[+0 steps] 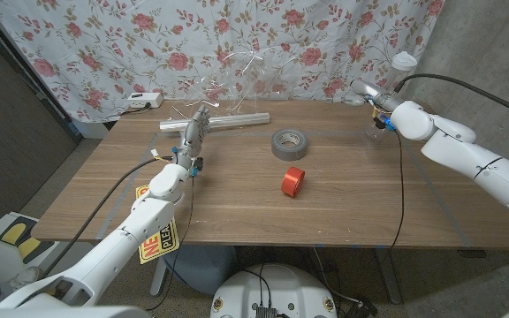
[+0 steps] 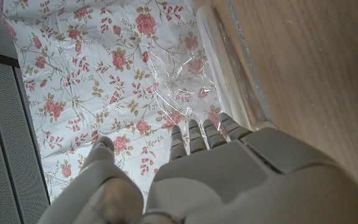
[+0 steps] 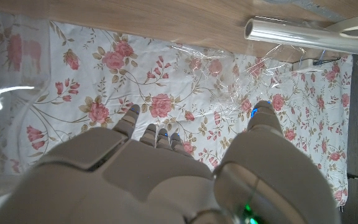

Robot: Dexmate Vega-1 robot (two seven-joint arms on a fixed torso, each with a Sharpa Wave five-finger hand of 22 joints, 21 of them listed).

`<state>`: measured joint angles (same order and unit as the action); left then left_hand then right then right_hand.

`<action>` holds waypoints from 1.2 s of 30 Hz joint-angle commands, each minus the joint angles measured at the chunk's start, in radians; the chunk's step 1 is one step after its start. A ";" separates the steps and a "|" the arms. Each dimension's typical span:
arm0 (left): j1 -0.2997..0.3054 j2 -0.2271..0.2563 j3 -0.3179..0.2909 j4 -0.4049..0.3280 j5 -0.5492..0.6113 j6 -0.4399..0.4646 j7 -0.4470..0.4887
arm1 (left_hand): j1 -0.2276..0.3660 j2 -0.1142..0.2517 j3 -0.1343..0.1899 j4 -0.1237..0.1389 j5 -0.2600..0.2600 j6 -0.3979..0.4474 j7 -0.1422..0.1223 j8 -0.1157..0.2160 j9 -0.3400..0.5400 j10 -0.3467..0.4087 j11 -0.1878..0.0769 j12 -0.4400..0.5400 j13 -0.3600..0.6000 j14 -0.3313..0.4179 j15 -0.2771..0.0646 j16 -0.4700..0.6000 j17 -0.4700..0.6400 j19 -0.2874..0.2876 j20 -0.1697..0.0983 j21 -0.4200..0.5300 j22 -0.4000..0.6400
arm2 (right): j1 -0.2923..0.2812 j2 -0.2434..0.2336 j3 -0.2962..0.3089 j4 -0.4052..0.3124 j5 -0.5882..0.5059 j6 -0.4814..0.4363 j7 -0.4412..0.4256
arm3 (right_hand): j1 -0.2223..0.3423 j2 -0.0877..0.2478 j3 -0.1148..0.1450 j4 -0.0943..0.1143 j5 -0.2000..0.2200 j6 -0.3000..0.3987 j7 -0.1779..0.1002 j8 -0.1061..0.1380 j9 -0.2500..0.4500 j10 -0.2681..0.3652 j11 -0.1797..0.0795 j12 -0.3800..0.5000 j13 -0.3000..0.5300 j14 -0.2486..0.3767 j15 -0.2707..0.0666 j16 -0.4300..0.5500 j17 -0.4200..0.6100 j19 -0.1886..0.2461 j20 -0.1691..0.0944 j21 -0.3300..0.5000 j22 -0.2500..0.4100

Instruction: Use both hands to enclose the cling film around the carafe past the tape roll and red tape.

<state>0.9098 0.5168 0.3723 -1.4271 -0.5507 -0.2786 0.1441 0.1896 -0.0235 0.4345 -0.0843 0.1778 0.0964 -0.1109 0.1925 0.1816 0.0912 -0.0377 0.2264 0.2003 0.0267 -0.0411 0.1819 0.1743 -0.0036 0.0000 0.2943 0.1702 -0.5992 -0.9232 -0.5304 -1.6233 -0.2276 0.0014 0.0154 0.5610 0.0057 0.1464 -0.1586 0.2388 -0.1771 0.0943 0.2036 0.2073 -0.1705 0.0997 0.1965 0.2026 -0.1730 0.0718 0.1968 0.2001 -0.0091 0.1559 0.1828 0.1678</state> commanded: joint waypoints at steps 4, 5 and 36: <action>0.012 0.011 -0.006 -0.009 -0.007 -0.003 -0.010 | 0.002 0.013 0.003 -0.009 0.003 0.003 -0.003 -0.003 0.000 0.008 0.005 0.002 0.002 -0.004 0.001 0.004 0.003 0.005 0.005 -0.005 0.002 | 0.033 -0.032 0.024 -0.043 -0.085 -0.047 0.018 | 0.012 -0.006 0.001 0.006 -0.004 -0.121 -0.004 0.008 0.003 -0.081 0.002 0.012 0.004 -0.088 0.002 0.008 0.002 0.010 0.006 0.010 0.002; 0.013 0.012 -0.006 -0.010 -0.009 -0.004 -0.013 | 0.002 0.013 0.003 -0.009 0.003 0.003 -0.003 -0.003 0.000 0.007 0.005 0.002 0.002 -0.004 0.001 0.004 0.003 0.005 0.005 -0.006 0.002 | 0.036 -0.031 0.025 -0.040 -0.084 -0.043 0.019 | 0.012 -0.006 0.001 0.006 -0.004 -0.119 -0.005 0.009 0.003 -0.081 0.001 0.012 0.004 -0.087 0.002 0.008 0.002 0.011 0.007 0.010 0.002; -0.033 0.001 0.014 0.041 -0.012 0.006 -0.053 | 0.004 0.024 0.006 -0.014 0.003 0.005 -0.003 -0.003 0.000 0.006 0.005 0.000 0.002 -0.005 0.000 0.003 0.003 0.009 0.005 -0.019 0.002 | 0.124 -0.053 0.021 -0.047 -0.215 -0.089 0.077 | 0.003 -0.011 -0.009 0.021 -0.009 -0.094 -0.046 0.016 0.005 -0.056 -0.013 0.021 0.005 -0.071 -0.008 0.015 0.004 0.031 0.015 0.010 0.002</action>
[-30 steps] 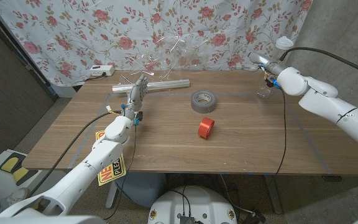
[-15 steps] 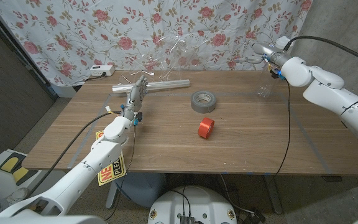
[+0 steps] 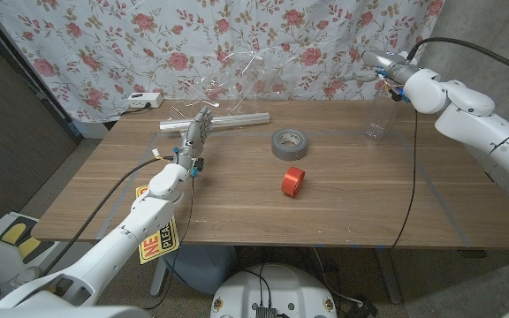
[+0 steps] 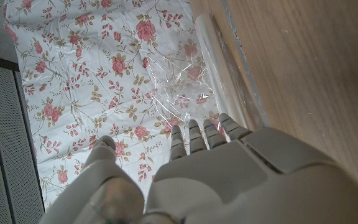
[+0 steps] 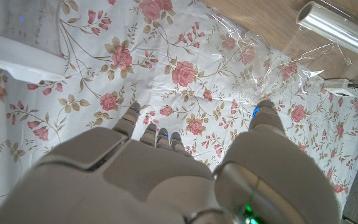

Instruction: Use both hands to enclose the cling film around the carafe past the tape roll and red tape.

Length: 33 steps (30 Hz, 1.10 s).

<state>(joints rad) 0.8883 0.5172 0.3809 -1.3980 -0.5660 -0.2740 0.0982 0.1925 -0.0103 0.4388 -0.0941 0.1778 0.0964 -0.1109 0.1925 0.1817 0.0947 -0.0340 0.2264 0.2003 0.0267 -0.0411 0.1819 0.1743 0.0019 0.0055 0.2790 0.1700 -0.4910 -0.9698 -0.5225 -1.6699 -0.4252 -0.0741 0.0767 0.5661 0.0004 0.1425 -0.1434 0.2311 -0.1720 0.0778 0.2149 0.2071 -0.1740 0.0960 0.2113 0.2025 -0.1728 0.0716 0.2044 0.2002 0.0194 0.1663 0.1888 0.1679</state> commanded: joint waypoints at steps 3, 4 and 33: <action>-0.011 0.001 0.003 0.012 0.001 -0.002 -0.008 | 0.002 0.011 0.002 -0.005 0.003 0.004 -0.004 -0.003 0.000 0.003 0.002 0.000 0.002 -0.006 -0.001 0.003 0.003 0.004 0.000 -0.005 0.002 | 0.021 -0.007 0.017 0.004 -0.014 -0.010 0.016 | -0.004 -0.006 -0.007 0.007 -0.001 -0.095 -0.031 0.006 0.005 -0.054 -0.010 0.006 0.005 -0.074 -0.008 0.006 0.004 -0.001 0.006 0.002 0.002; -0.010 0.004 0.003 0.010 0.003 0.000 -0.007 | 0.002 0.012 0.002 -0.005 0.003 0.005 -0.003 -0.003 0.000 0.003 0.002 0.000 0.002 -0.006 -0.002 0.003 0.003 0.005 -0.001 -0.006 0.002 | 0.021 -0.006 0.019 0.004 -0.011 -0.013 0.018 | -0.006 -0.006 -0.007 0.008 -0.002 -0.091 -0.030 0.007 0.005 -0.050 -0.012 0.007 0.005 -0.074 -0.009 0.006 0.004 -0.001 0.005 0.002 0.002; 0.009 0.009 -0.011 -0.008 -0.008 -0.001 0.006 | 0.003 0.017 0.003 -0.010 0.002 0.004 0.002 -0.004 0.000 0.004 0.003 -0.001 0.002 -0.006 0.000 0.003 0.002 0.009 -0.001 -0.017 0.002 | 0.051 -0.011 0.029 0.058 0.000 -0.010 -0.011 | -0.029 -0.016 -0.023 0.020 -0.003 -0.027 -0.005 0.025 0.005 -0.003 -0.006 0.021 0.005 -0.056 -0.013 0.011 0.005 0.010 0.007 0.002 0.001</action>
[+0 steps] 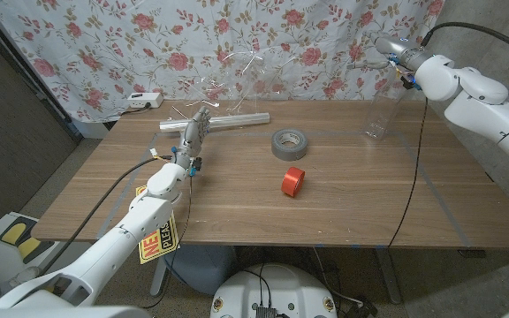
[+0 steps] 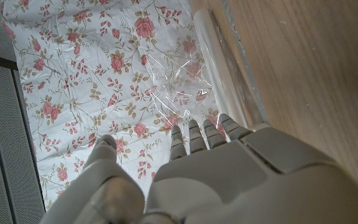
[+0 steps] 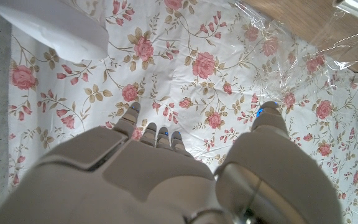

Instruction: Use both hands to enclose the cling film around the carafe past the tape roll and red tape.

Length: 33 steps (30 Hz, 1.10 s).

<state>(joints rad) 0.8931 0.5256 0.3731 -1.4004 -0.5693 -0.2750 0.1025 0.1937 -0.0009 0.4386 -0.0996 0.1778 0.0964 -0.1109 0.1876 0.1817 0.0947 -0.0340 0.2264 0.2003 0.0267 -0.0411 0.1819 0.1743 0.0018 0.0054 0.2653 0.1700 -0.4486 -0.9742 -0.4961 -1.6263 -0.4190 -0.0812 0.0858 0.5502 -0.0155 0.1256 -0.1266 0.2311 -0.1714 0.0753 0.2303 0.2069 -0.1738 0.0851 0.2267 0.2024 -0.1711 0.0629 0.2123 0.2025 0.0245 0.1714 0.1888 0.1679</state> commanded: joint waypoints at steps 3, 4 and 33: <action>0.004 0.001 -0.003 -0.005 -0.005 0.000 -0.001 | 0.002 0.008 0.003 -0.005 0.002 0.004 0.003 0.001 0.000 0.004 0.003 -0.001 0.002 -0.005 0.000 0.003 0.002 0.009 -0.001 -0.005 0.003 | 0.013 -0.009 0.000 0.016 -0.014 -0.006 -0.021 | -0.018 -0.002 -0.009 0.006 -0.003 -0.017 -0.009 0.013 0.005 -0.001 0.002 0.005 0.005 -0.057 -0.004 0.004 0.003 0.005 0.005 0.002 0.001; 0.004 0.003 -0.001 -0.006 -0.001 0.001 0.001 | 0.002 0.008 0.003 -0.005 0.002 0.003 0.003 0.001 0.000 0.004 0.003 -0.001 0.002 -0.005 0.000 0.003 0.002 0.010 -0.001 -0.006 0.003 | 0.015 -0.009 0.000 0.016 -0.018 -0.010 -0.025 | -0.022 -0.004 -0.012 0.007 -0.003 -0.010 -0.020 0.014 0.005 0.002 -0.005 0.006 0.005 -0.056 -0.006 0.004 0.003 0.006 0.005 0.002 0.001; 0.010 -0.003 0.000 -0.021 0.008 -0.001 0.020 | 0.001 0.012 0.003 -0.010 0.001 0.007 0.003 0.002 0.000 0.012 0.001 0.000 0.003 -0.003 -0.001 0.004 0.002 0.016 0.000 -0.018 0.003 | 0.053 0.021 -0.001 0.117 0.053 -0.020 -0.027 | -0.047 -0.009 -0.027 0.018 0.000 0.037 -0.054 0.022 0.008 0.038 -0.013 0.012 0.006 -0.011 0.000 0.018 0.004 0.034 0.034 0.008 0.003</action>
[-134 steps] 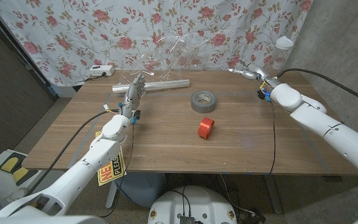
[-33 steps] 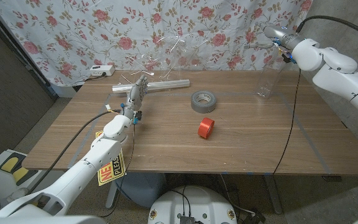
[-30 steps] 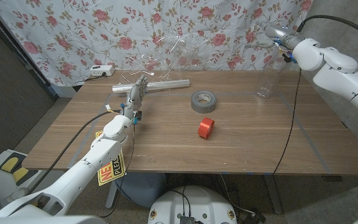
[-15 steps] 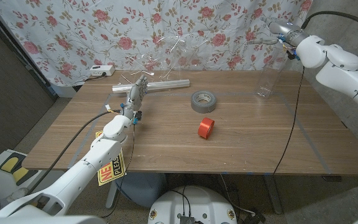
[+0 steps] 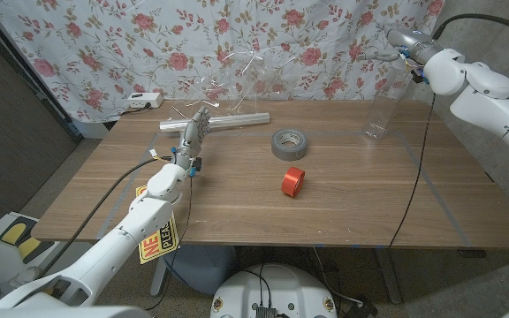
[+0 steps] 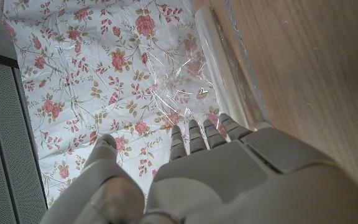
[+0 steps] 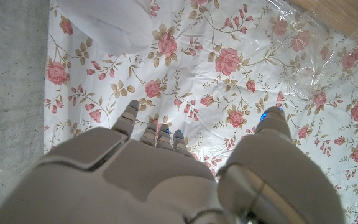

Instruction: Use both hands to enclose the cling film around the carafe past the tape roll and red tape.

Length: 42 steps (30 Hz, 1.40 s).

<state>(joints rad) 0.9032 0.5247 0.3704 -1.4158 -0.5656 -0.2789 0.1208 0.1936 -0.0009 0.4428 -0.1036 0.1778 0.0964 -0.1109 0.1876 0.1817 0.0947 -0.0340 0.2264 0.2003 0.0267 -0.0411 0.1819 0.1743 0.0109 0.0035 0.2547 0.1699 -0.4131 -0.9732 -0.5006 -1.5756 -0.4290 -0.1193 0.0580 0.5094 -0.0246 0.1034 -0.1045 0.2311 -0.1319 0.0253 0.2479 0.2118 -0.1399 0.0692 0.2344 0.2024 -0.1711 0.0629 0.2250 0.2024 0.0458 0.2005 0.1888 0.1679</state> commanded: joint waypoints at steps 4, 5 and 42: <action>0.002 0.008 0.004 -0.015 0.019 -0.011 -0.005 | 0.001 0.012 -0.001 -0.007 0.001 0.009 0.004 0.002 0.000 0.018 -0.001 0.003 0.003 -0.002 -0.001 0.004 0.002 0.008 0.002 -0.009 0.003 | 0.020 0.019 0.006 0.077 0.080 0.012 -0.004 | -0.007 0.000 -0.005 -0.004 0.001 -0.004 -0.013 0.003 0.003 0.004 0.003 0.003 0.006 -0.010 0.005 0.004 0.004 0.017 0.007 0.009 0.003; 0.005 0.009 0.004 -0.023 0.027 -0.007 0.008 | 0.001 0.013 -0.001 -0.007 0.001 0.009 0.005 0.002 0.000 0.020 0.000 0.003 0.003 -0.001 -0.001 0.004 0.002 0.008 0.002 -0.009 0.003 | 0.021 0.018 0.007 0.083 0.089 0.019 -0.003 | -0.007 0.001 -0.006 -0.004 0.001 -0.001 -0.016 0.003 0.004 0.004 0.003 0.002 0.006 -0.011 0.005 0.004 0.004 0.018 0.007 0.008 0.003; 0.034 0.004 -0.009 -0.050 0.007 -0.004 0.024 | -0.013 0.009 -0.009 -0.006 0.001 0.020 0.005 0.004 0.000 0.039 0.001 0.008 0.003 0.003 -0.005 0.005 0.004 0.015 0.002 -0.022 0.004 | 0.073 0.003 -0.045 0.136 0.091 -0.064 0.029 | -0.036 -0.012 -0.033 0.003 0.003 0.079 -0.110 0.014 0.012 0.054 0.006 0.008 0.009 0.073 0.035 0.020 0.002 0.109 0.013 0.025 0.006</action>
<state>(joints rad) 0.9286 0.5252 0.3673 -1.4564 -0.5520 -0.2905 0.1414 0.1920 0.0086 0.4385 -0.1077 0.1778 0.1108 -0.1037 0.1876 0.1817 0.1253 -0.0321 0.2264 0.2003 0.0267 -0.0411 0.1819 0.1743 0.0182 0.0033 0.2362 0.1699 -0.3453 -0.9646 -0.5271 -1.4396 -0.3107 -0.1428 0.0880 0.4817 -0.0338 0.0767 -0.1001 0.2311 -0.0708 -0.0751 0.2532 0.2213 -0.0999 0.0756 0.2311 0.2076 -0.0970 0.0926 0.2442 0.2045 0.1496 0.2036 0.2158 0.1701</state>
